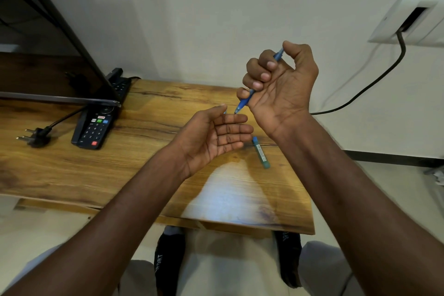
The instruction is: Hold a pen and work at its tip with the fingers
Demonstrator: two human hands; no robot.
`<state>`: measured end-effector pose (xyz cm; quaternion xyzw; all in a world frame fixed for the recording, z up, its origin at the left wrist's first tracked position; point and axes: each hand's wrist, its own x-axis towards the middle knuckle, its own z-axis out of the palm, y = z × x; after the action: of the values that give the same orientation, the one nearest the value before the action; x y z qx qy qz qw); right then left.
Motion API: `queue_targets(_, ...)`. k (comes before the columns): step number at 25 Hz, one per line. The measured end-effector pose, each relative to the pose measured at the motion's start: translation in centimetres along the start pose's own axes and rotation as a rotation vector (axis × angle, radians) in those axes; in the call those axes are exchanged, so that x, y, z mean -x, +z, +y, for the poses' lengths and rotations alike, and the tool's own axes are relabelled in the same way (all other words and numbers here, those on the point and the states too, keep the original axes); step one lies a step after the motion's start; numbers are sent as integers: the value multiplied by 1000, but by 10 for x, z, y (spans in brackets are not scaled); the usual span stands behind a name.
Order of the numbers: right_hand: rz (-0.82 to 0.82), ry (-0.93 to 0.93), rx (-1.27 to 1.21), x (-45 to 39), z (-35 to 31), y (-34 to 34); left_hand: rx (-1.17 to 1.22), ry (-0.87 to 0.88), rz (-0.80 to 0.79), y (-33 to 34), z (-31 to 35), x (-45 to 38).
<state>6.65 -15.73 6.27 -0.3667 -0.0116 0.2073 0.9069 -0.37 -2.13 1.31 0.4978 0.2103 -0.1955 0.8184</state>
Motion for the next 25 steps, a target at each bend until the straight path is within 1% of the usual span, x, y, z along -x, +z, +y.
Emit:
queue_targets(2, -4, 19, -14, -1, 0, 1, -6, -1, -8, 2, -1, 0)
queue_targets(10, 39, -10, -35, -2, -1, -2, 3, 2, -5, 2, -2, -2)
queue_targets(17, -10, 36, -41, -1, -1, -2, -12, 4, -1, 3, -2, -1)
queue_targets(20, 4, 28, -18, -2, -2, -2, -10, 0, -1, 3, -1, -1)
queue_targets(25, -38, 13, -38, -2, -1, -2, -18, 10, 6, 3, -1, 0)
